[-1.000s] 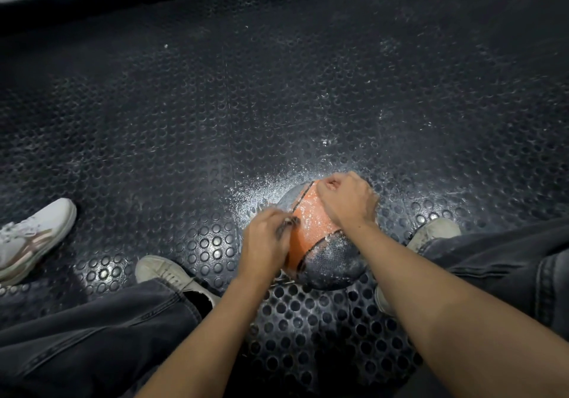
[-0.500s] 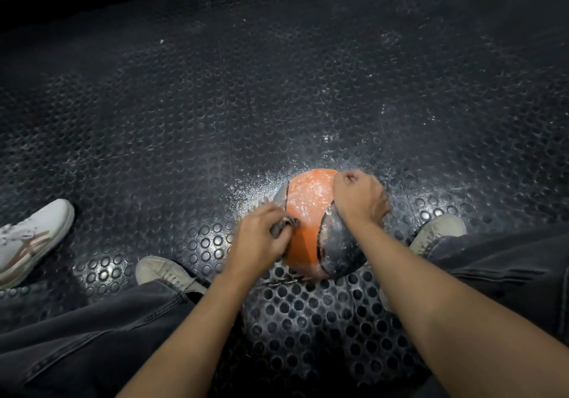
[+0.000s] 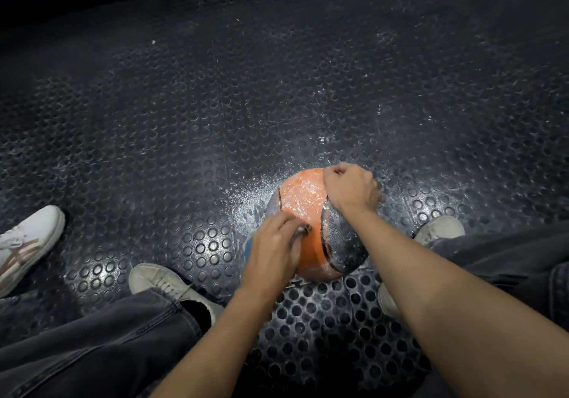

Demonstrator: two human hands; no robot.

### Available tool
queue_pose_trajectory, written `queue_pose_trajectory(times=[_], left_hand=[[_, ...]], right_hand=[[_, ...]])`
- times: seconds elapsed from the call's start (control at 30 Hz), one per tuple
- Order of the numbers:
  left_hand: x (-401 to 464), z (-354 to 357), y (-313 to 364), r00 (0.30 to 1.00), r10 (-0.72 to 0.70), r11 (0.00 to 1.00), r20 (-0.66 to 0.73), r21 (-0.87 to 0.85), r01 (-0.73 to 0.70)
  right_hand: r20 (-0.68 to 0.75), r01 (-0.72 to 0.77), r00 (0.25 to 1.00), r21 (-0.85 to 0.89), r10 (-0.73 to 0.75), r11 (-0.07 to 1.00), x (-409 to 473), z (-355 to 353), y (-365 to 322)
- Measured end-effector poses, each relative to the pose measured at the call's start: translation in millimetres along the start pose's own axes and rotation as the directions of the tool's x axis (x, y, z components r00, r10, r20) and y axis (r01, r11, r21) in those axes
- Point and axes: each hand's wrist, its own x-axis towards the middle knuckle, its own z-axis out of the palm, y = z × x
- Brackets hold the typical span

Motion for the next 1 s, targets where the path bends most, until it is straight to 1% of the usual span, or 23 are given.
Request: queue_pose_trajectory(times=[0.03, 0.13, 0.2, 0.23, 0.3, 0.33, 0.4, 0.47, 0.57, 0.63, 0.67, 0.73, 0.8, 0.9, 0.97, 1.0], left_hand=[[8.7, 0.5, -0.7, 1.000, -0.007, 1.000, -0.022, 0.008, 0.007], [6.4, 0.7, -5.0, 0.994, -0.091, 0.996, -0.058, 0.004, 0.091], [-13.2, 1.6, -2.6, 0.997, -0.074, 0.997, -0.033, 0.019, 0.075], [-18.1, 1.7, 0.8, 0.999, -0.042, 0.999, -0.012, 0.032, 0.043], [-3.3, 2.4, 6.1, 1.000, 0.014, 0.999, 0.016, 0.044, -0.015], [9.6, 2.9, 8.0, 1.000, 0.015, 0.999, 0.007, 0.050, -0.015], [26.7, 2.6, 6.0, 0.999, -0.032, 0.998, -0.033, 0.058, 0.034], [18.3, 1.9, 1.5, 0.998, -0.050, 0.997, -0.040, 0.063, 0.052], [-14.7, -0.6, 7.1, 1.000, 0.009, 0.995, 0.011, 0.098, -0.010], [-2.9, 2.7, 11.5, 0.997, 0.070, 0.991, 0.033, 0.116, -0.073], [9.7, 5.2, 12.7, 0.997, 0.080, 0.988, 0.017, 0.131, -0.081], [22.3, 6.2, 13.3, 0.999, 0.036, 0.990, -0.027, 0.139, -0.032], [11.8, 4.6, 14.1, 1.000, 0.002, 0.993, -0.025, 0.120, 0.001], [-11.2, 1.0, 18.3, 0.998, 0.050, 0.991, 0.025, 0.120, -0.053], [7.8, 3.2, 19.7, 0.997, 0.071, 0.988, 0.043, 0.133, -0.076], [20.6, 5.1, 20.6, 0.998, 0.062, 0.986, 0.028, 0.152, -0.066]], right_hand=[[0.013, 0.006, 1.000, -0.007, -0.006, 1.000, 0.6, -0.8, -1.5], [0.017, -0.002, 1.000, -0.005, 0.003, 1.000, 2.2, 0.2, -5.6], [0.024, 0.003, 1.000, 0.002, -0.003, 1.000, 4.4, 3.1, -5.1], [0.027, 0.015, 1.000, 0.005, -0.015, 1.000, 4.6, 3.5, -5.3], [0.056, 0.043, 0.998, -0.018, -0.042, 0.999, 2.6, 1.2, -7.2], [0.066, 0.056, 0.996, -0.032, -0.054, 0.998, 1.6, 0.1, -7.9], [0.072, 0.069, 0.995, -0.048, -0.065, 0.996, -1.5, -2.5, -9.9], [0.068, 0.066, 0.996, -0.048, -0.062, 0.997, -3.1, -2.4, -11.1], [0.068, 0.086, 0.994, -0.048, -0.082, 0.995, -3.9, -3.1, -12.7], [0.090, 0.109, 0.991, -0.069, -0.103, 0.992, -5.6, -5.7, -13.3], [0.098, 0.120, 0.989, -0.080, -0.112, 0.990, -5.7, -6.3, -13.7], [0.102, 0.123, 0.988, -0.093, -0.113, 0.988, -7.0, -6.7, -13.7], [0.082, 0.119, 0.990, -0.082, -0.112, 0.989, -5.6, -5.8, -11.7], [0.075, 0.112, 0.992, -0.074, -0.106, 0.991, -3.2, -2.7, -10.3], [0.082, 0.118, 0.990, -0.088, -0.111, 0.989, -4.1, -2.0, -12.4], [0.084, 0.117, 0.990, -0.093, -0.109, 0.989, -4.8, -1.4, -13.7]])
